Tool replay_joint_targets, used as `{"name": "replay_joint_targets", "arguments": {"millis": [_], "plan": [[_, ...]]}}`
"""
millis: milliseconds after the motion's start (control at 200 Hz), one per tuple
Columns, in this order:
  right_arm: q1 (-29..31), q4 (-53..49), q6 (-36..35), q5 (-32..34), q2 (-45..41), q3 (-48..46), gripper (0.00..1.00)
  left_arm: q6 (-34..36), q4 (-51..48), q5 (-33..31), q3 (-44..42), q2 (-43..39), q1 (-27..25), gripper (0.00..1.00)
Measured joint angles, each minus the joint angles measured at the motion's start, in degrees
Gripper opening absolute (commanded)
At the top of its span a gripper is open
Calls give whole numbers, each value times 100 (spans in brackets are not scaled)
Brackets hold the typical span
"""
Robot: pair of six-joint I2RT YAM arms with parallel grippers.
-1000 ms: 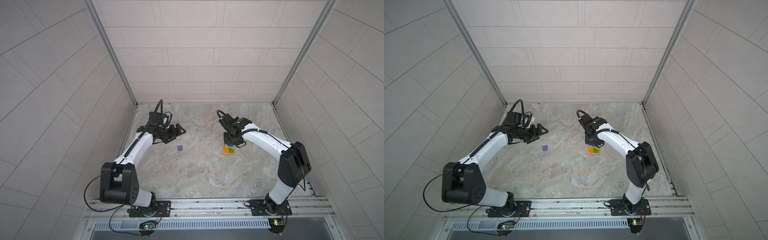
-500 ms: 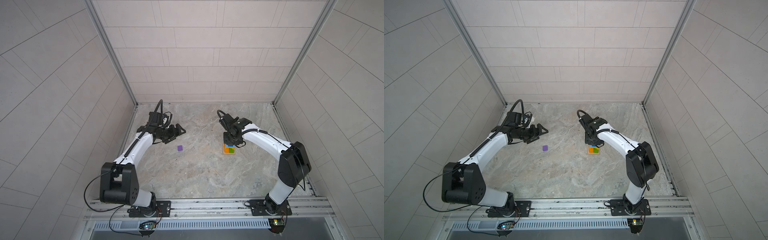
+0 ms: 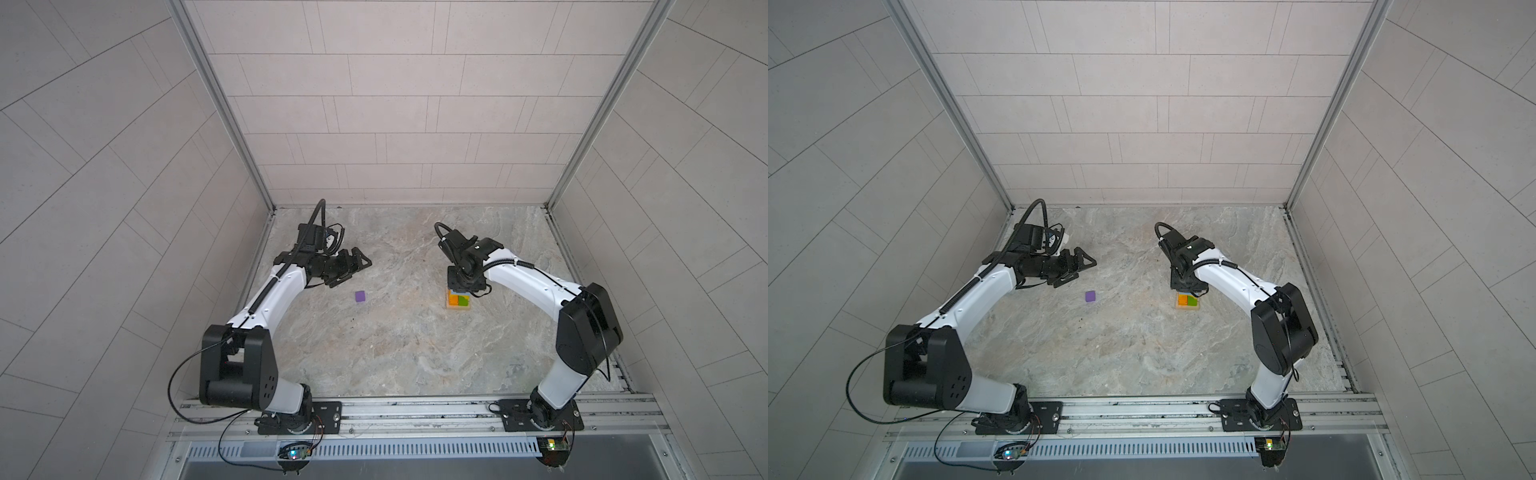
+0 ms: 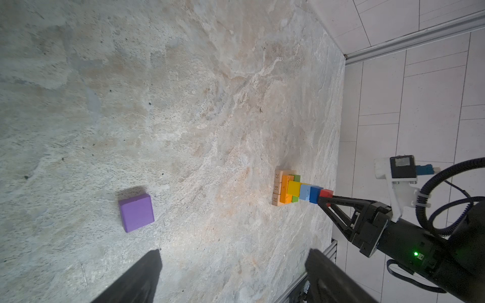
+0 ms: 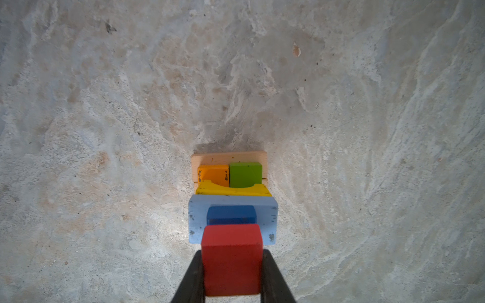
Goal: Build the wood block tower
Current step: 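Hold the red cube steady on the blue cube with the right gripper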
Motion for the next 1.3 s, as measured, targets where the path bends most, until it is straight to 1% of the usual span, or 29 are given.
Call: {"name": "replay_joint_targets", "arguments": {"millis": [390, 555, 1301], "plan": [[0, 2, 42, 48, -7, 0, 20, 0, 0, 0, 0, 0, 0, 93], [2, 2, 42, 81, -7, 0, 24, -2, 0, 0, 0, 0, 0, 93], [0, 4, 39, 70, -7, 0, 27, -2, 0, -2, 0, 0, 0, 93]]}}
